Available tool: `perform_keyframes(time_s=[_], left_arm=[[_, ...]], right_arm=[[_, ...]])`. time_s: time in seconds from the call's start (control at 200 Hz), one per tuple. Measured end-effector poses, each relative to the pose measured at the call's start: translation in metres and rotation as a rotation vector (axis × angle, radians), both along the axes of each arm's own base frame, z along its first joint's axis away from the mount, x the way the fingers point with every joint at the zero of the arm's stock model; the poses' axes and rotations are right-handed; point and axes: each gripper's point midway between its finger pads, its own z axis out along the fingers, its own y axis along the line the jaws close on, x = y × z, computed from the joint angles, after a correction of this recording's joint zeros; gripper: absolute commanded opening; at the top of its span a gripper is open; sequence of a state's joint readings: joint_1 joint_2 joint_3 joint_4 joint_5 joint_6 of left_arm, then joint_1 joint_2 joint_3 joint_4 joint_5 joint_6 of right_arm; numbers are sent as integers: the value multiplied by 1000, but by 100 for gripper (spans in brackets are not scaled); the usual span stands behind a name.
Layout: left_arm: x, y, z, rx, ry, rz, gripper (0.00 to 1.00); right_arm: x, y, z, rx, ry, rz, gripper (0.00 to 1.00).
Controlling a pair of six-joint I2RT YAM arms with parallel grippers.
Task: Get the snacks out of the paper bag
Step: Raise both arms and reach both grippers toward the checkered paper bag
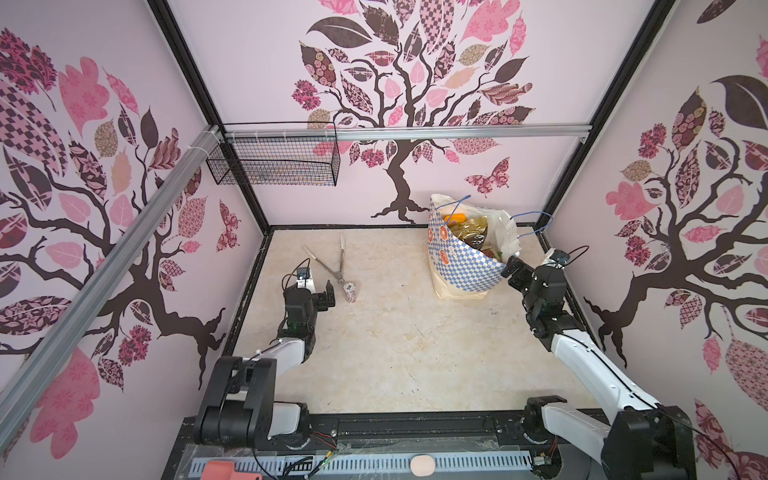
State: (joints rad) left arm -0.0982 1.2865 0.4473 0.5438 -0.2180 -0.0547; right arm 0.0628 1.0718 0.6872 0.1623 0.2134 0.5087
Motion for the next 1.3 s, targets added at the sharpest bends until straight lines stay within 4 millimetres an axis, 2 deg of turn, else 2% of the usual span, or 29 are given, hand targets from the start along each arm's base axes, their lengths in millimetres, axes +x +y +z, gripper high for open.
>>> perform_keyframes(time_s=[0.065,0.175,0.325,0.41,0.495,0.565,0.71,0.835,1.005,1.19,1.301], left_arm=[[-1,-5,27,-25,-32,20,99],[-5,-28,71,-154,-67,14,96],[3,-68,134,-398,-50,-26,93],[6,-114,170,-504,-41,-112,91],[6,-171,191,-557,5,-216,88],[9,-214,200,-578,45,-278,86],[28,-294,198,-573,138,-352,85],[51,-339,181,-551,215,-371,84],[84,-372,156,-514,282,-368,84],[102,-399,133,-492,332,-411,86],[107,-407,115,-492,368,-423,80]], right_arm=[[3,10,11,29,9,54,99],[12,23,38,55,3,126,100],[30,25,68,64,-16,160,100],[40,12,73,78,-12,146,99],[53,-7,70,95,18,126,100],[69,-18,68,101,49,116,100],[100,-9,61,125,94,195,99],[109,2,34,158,162,255,98],[111,8,3,175,251,291,88],[112,17,0,196,244,345,76],[109,21,-8,209,255,360,70]])
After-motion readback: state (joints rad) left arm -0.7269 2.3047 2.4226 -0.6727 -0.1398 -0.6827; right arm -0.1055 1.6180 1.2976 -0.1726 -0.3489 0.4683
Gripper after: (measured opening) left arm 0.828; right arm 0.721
